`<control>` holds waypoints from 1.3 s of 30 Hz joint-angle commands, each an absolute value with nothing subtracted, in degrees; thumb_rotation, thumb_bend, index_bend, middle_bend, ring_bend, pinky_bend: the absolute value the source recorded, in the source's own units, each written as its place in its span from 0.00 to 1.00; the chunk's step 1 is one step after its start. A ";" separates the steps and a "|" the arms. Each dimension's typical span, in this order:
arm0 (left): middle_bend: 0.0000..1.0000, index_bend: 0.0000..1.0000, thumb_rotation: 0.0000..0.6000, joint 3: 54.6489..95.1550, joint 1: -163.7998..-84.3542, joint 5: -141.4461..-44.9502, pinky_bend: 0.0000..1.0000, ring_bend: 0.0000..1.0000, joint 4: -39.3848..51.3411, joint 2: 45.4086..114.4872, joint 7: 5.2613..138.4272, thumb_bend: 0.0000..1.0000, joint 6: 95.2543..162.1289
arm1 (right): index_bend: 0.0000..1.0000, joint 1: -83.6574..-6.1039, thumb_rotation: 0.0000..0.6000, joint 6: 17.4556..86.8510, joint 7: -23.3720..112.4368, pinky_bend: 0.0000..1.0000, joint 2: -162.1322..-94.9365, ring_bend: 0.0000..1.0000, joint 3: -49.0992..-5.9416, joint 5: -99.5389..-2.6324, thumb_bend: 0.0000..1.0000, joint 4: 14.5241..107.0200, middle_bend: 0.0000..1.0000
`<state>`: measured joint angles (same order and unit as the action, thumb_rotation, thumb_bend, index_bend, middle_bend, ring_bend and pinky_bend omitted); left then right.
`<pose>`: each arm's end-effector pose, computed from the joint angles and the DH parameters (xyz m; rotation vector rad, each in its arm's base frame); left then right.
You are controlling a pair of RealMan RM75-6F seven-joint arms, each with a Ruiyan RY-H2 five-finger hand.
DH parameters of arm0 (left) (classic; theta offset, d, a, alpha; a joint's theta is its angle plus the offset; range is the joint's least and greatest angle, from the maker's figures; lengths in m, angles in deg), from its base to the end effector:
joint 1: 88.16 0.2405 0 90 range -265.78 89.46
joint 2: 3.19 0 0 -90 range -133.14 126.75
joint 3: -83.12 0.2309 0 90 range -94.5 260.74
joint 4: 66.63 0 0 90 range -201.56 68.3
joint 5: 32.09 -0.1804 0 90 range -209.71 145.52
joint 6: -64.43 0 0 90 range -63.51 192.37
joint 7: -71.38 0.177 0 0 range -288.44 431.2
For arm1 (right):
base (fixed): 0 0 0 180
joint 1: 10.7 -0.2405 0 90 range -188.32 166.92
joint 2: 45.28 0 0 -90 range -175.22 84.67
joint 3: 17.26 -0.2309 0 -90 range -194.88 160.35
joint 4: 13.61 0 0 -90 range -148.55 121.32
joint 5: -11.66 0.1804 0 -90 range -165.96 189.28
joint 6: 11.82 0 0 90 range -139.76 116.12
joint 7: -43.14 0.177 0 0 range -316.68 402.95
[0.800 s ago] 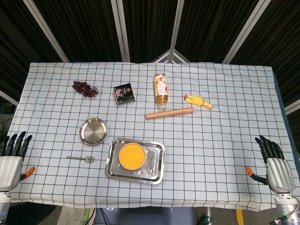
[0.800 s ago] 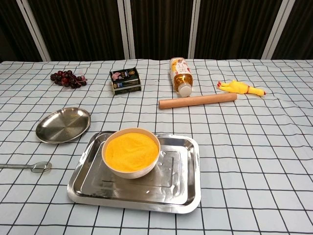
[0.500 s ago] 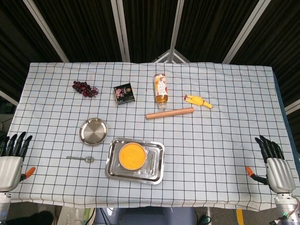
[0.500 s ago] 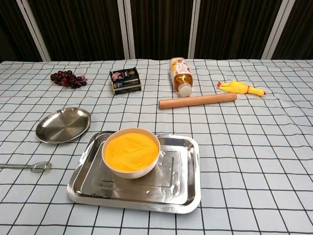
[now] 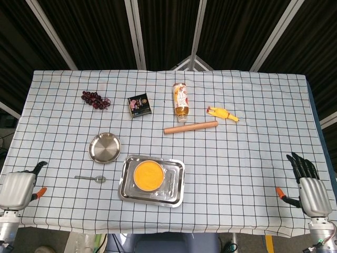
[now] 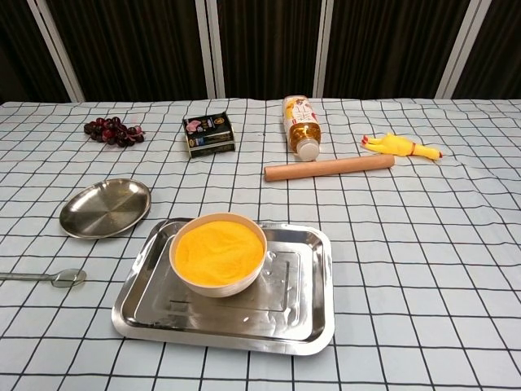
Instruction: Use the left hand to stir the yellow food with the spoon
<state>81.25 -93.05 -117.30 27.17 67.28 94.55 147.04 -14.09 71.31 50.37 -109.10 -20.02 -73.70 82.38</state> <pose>-0.2684 0.2051 0.1316 -1.5117 -0.7430 -0.6654 -0.2749 -0.2013 0.1659 1.3152 -1.0919 1.0004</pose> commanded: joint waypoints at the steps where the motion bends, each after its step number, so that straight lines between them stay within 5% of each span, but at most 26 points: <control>1: 1.00 0.50 1.00 79.90 -95.96 -111.77 1.00 1.00 29.68 68.41 99.24 0.34 141.20 | 0.00 -14.07 1.00 71.29 50.42 0.00 -109.07 0.00 -19.98 -73.73 0.34 82.33 0.00; 14: 1.00 0.48 1.00 77.28 -103.00 -98.15 1.00 1.00 27.65 78.17 113.61 0.42 133.17 | 0.00 -13.95 1.00 71.34 51.05 0.00 -108.86 0.00 -20.04 -73.53 0.34 82.28 0.00; 39: 1.00 0.50 1.00 79.18 -106.56 -93.83 1.00 1.00 22.33 84.30 115.02 0.48 132.49 | 0.00 -13.99 1.00 70.87 51.50 0.00 -108.71 0.00 -20.10 -73.09 0.34 82.42 0.00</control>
<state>79.11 -106.50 -93.81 22.42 84.20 115.05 132.43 -13.98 70.88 51.51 -108.74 -20.10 -73.09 82.41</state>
